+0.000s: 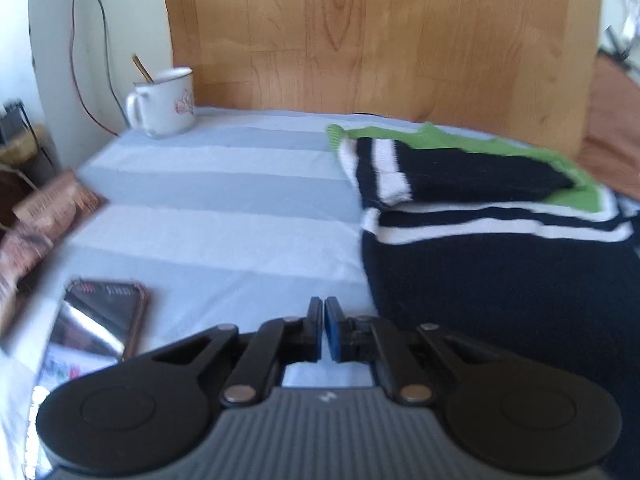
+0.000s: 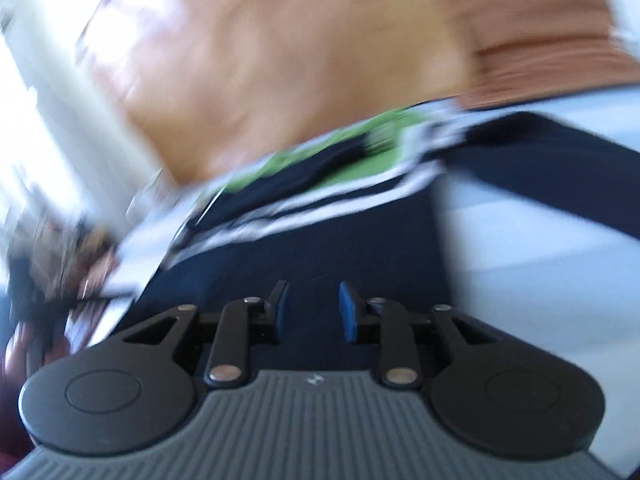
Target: Fold small clothes
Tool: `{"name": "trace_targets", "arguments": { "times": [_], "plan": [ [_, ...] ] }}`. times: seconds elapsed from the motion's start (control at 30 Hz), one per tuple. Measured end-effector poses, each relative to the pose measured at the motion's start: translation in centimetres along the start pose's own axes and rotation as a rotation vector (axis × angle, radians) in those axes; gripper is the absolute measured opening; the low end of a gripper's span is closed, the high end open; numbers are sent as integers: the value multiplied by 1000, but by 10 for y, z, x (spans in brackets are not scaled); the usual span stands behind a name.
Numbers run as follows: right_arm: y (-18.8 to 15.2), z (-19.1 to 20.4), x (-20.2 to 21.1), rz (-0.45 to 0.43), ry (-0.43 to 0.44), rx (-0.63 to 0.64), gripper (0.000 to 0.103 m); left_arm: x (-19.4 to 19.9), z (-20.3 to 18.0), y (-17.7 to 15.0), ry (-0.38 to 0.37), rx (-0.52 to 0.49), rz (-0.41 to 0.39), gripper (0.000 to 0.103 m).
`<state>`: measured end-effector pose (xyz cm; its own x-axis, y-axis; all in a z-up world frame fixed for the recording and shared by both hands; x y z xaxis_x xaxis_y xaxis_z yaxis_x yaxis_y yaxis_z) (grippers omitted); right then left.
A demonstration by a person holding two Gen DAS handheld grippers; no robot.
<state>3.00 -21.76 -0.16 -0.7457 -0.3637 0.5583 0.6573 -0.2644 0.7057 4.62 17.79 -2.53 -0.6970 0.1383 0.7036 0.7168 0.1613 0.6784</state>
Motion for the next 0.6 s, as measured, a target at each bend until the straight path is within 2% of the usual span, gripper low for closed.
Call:
{"name": "trace_targets", "arguments": {
  "times": [0.07, 0.1, 0.13, 0.2, 0.33, 0.4, 0.47, 0.5, 0.57, 0.6],
  "plan": [
    [0, -26, 17, -21, -31, -85, 32, 14, -2, -7, -61, -3, 3, 22],
    [-2, -36, 24, -17, -37, -115, 32, 23, -4, -13, -84, -19, 0, 32],
    [-6, -44, 31, -9, -43, -131, 32, 32, -7, -20, -107, -37, 0, 46],
    [-14, -52, 43, 13, -54, -122, 37, 49, -11, -36, -155, -46, 5, 60],
    [-33, -49, 58, 82, -29, -68, 42, 67, -20, -64, -259, 7, 47, 60],
    [-44, -42, 60, 118, -13, -30, 42, 70, -27, -75, -300, 43, 66, 56],
    [-57, -36, 59, 153, 11, 2, 41, 71, -34, -87, -308, 56, 85, 36],
    [-65, -32, 55, 173, 20, 16, 30, 68, -36, -92, -300, 62, 99, 13],
    [-72, -26, 53, 165, 2, 70, 10, 69, -37, -98, -276, 70, 81, 8],
    [-71, -25, 55, 159, 2, 71, 9, 73, -39, -99, -273, 71, 82, 7]
  ]
}}
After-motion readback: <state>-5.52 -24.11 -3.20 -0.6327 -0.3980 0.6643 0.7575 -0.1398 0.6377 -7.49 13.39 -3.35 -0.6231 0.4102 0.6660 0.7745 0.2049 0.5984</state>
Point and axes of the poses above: each gripper's, at about its wrist camera, not at the fingertips, and x roughly against the way its jaws point, z to its left, y to its top, the point moved 5 cm from there along -x, roughly the way its jaws point, and after that the axes turned 10 degrees about -y, right-handed, at the moved point
